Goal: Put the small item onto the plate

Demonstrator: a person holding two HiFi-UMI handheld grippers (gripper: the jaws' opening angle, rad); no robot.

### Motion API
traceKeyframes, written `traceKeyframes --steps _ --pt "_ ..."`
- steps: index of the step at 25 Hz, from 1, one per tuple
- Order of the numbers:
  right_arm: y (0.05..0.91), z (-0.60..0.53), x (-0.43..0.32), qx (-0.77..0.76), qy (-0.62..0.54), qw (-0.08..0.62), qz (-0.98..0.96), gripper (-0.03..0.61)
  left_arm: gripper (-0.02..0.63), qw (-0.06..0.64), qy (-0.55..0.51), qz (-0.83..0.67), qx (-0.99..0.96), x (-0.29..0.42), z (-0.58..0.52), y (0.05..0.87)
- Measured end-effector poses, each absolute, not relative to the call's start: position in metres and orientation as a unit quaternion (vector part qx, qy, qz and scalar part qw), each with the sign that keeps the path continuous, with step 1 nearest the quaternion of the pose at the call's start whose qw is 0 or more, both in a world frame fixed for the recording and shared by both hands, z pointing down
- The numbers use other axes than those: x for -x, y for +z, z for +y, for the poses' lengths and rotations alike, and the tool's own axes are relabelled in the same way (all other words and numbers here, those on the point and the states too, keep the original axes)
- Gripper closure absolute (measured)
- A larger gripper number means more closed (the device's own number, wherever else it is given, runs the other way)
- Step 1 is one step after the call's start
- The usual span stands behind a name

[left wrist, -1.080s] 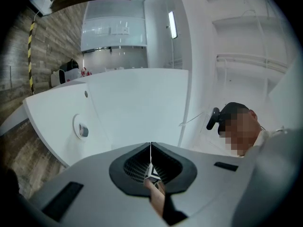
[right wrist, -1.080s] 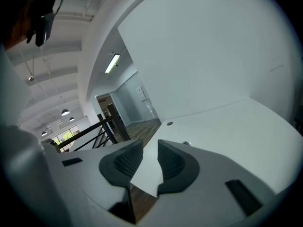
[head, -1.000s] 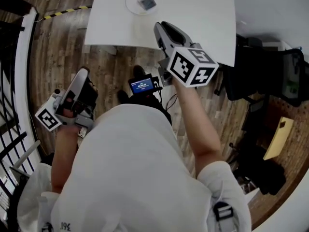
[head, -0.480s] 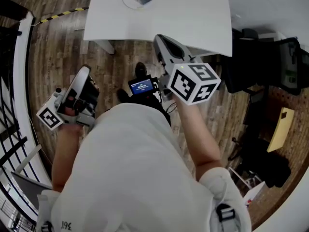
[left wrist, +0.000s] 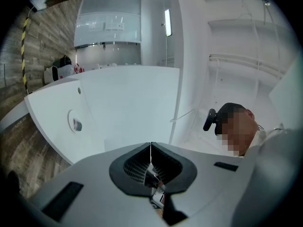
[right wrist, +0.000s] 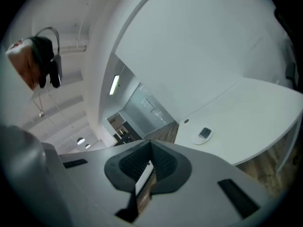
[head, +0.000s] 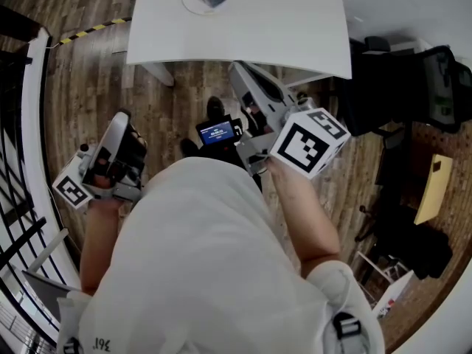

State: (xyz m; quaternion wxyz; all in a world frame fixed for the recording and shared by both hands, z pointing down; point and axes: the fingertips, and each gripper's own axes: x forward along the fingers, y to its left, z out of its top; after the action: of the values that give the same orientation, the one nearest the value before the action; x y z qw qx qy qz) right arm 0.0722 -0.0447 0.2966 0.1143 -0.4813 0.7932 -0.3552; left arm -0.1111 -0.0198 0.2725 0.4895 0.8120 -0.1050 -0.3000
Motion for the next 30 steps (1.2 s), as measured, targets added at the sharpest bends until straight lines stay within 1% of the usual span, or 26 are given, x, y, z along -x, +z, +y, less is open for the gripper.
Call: traceKeyframes --steps 2,4,17,30 --pt "0.286 -0.045 -0.072 0.470 -0.364 0.140 0.792 0.577 0.607 0.491 -0.299 -0.102 -0.812 0.111 -0.020 0.273" --pt "0.280 -0.045 -0.072 0.469 -0.360 0.145 0.794 0.577 0.607 0.492 -0.298 -0.098 -0.812 0.111 -0.020 0.273" --pt "0.279 -0.042 -0.074 0.481 -0.348 0.130 0.794 0.577 0.607 0.513 -0.278 -0.062 -0.810 0.092 -0.013 0.275" --pt "0.285 -0.040 -0.074 0.486 -0.349 0.121 0.792 0.577 0.607 0.517 -0.273 -0.054 -0.809 0.087 -0.011 0.276"
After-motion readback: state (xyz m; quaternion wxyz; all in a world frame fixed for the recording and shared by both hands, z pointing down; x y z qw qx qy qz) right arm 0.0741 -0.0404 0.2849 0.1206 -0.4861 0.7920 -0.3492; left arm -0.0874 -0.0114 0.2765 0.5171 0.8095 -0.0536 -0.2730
